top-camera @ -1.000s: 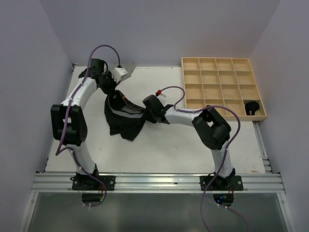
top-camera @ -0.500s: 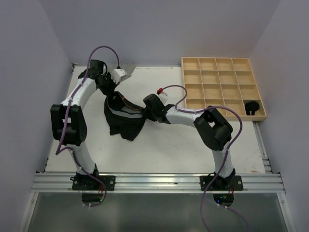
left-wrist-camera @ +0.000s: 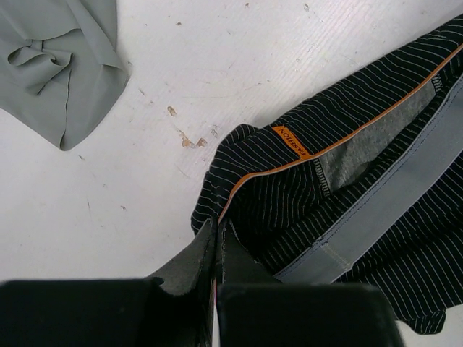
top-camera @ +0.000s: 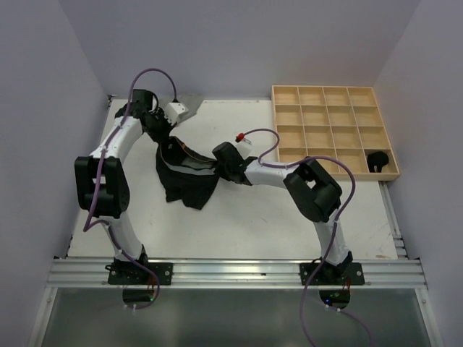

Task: Roll the underwear
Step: Flatten the underwear

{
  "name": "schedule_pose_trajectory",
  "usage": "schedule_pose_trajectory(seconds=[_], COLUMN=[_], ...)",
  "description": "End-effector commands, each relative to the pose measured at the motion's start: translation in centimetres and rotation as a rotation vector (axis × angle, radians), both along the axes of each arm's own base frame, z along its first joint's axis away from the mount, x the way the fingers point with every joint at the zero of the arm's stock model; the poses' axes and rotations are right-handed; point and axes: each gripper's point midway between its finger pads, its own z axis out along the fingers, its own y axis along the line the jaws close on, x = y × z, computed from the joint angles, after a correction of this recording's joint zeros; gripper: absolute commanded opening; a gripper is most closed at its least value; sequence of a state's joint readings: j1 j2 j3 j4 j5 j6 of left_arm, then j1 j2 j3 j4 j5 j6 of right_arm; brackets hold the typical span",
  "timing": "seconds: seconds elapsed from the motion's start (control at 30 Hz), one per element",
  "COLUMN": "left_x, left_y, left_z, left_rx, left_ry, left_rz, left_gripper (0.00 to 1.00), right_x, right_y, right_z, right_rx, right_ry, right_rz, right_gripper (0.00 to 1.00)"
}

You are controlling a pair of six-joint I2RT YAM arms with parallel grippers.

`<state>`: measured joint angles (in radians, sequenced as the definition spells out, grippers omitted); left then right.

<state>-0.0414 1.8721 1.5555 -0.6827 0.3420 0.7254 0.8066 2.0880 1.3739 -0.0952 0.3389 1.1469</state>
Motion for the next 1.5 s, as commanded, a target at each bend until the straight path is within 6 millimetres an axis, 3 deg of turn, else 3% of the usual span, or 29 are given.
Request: schedule_pose_trajectory(seconds=[0.0,0.13,0.2,0.3,0.33,0.4,0.47,0.53,0.57,0.6,0.63,0.7,0.73,0.83,0.9,0.97,1.0,1.03,1.07,1.1,1.13,1.17,1.2,1.23,1.27,1.33,1.4,1.43,1.47], left_x=[-0.3,-0.2,0.3,1.2,1.6,2.5,2.8,2.6,2.4,2.1,1.6,0.8,0.5,0.5,1.2,2.5,3.2,4.4,5.5,6.3,7.4,8.5,9.0,9.6,10.3,10.4,9.9,9.1,7.9], left_y=[0.2,0.5,0.9,1.0,2.0,2.9,3.6,3.6,3.5,3.3,3.1,3.1,3.2,4.0,4.6,4.8,4.8,4.9,5.2,5.2,5.3,5.5,5.5,5.7,5.9,6.1,5.5,5.1,4.2], left_z=[0.2,0.4,1.4,4.2,5.9,8.8,11.2,13.7,14.4,14.9,16.7,17.0,18.7,18.2,17.6,16.8,16.7,15.6,17.0,17.0,15.5,17.3,17.3,16.0,16.8,18.0,17.8,20.5,18.1], left_rx=[-0.015,-0.016,-0.032,-0.094,-0.112,-0.159,-0.181,-0.205,-0.220,-0.235,-0.244,-0.261,-0.265,-0.253,-0.248,-0.258,-0.281,-0.293,-0.306,-0.347,-0.357,-0.372,-0.402,-0.406,-0.429,-0.457,-0.494,-0.523,-0.531], left_ry=[0.000,-0.004,-0.030,-0.093,-0.138,-0.215,-0.272,-0.320,-0.337,-0.347,-0.396,-0.411,-0.473,-0.492,-0.485,-0.476,-0.469,-0.450,-0.478,-0.463,-0.418,-0.448,-0.430,-0.390,-0.397,-0.423,-0.418,-0.494,-0.441], left_rz=[-0.008,0.011,0.030,0.067,0.096,0.135,0.159,0.174,0.174,0.178,0.172,0.194,0.197,0.258,0.304,0.322,0.344,0.360,0.384,0.427,0.458,0.476,0.510,0.538,0.571,0.602,0.596,0.550,0.507], left_gripper=[0.01,0.00,0.00,0.00,0.00,0.00,0.00,0.00,0.00,0.00,0.00,0.00,0.00,0.00,0.00,0.00,0.00,0.00,0.00,0.00,0.00,0.00,0.00,0.00,0.00,0.00,0.00,0.00,0.00], right_x=[1.7,2.0,2.3,2.9,3.1,3.9,4.4,4.3,4.4,4.1,4.0,3.8,3.6,4.5,5.9,8.1,9.1,10.2,11.8,12.5,13.4,14.4,14.8,15.4,16.0,15.3,14.5,13.9,12.8], right_y=[-0.3,-1.2,-1.9,-3.1,-3.8,-5.1,-6.6,-7.7,-8.2,-8.7,-9.1,-9.5,-9.9,-10.3,-9.7,-9.9,-9.3,-9.5,-8.8,-8.0,-7.8,-7.0,-6.6,-6.7,-6.9,-7.4,-7.3,-7.2,-7.6], right_z=[0.4,0.3,1.5,5.7,8.2,11.0,14.6,16.3,18.5,18.9,19.6,21.2,21.1,21.7,21.2,22.5,19.7,19.7,23.3,23.2,20.6,24.1,24.4,24.4,25.0,25.0,25.9,25.0,26.9], right_rx=[-0.020,-0.044,-0.067,-0.122,-0.151,-0.172,-0.209,-0.256,-0.276,-0.297,-0.324,-0.347,-0.387,-0.423,-0.422,-0.438,-0.459,-0.495,-0.486,-0.489,-0.542,-0.529,-0.525,-0.541,-0.535,-0.560,-0.582,-0.622,-0.640], right_ry=[-0.050,-0.032,-0.056,-0.131,-0.177,-0.227,-0.279,-0.294,-0.331,-0.328,-0.340,-0.358,-0.346,-0.355,-0.345,-0.371,-0.309,-0.315,-0.397,-0.404,-0.357,-0.445,-0.462,-0.474,-0.504,-0.523,-0.573,-0.577,-0.615], right_rz=[-0.066,-0.048,-0.028,0.015,0.037,0.043,0.065,0.078,0.091,0.102,0.126,0.146,0.175,0.225,0.273,0.315,0.375,0.414,0.416,0.461,0.521,0.522,0.554,0.575,0.581,0.642,0.698,0.752,0.770], right_gripper=[0.24,0.00,0.00,0.00,0.00,0.00,0.00,0.00,0.00,0.00,0.00,0.00,0.00,0.00,0.00,0.00,0.00,0.00,0.00,0.00,0.00,0.00,0.00,0.00,0.00,0.00,0.00,0.00,0.00])
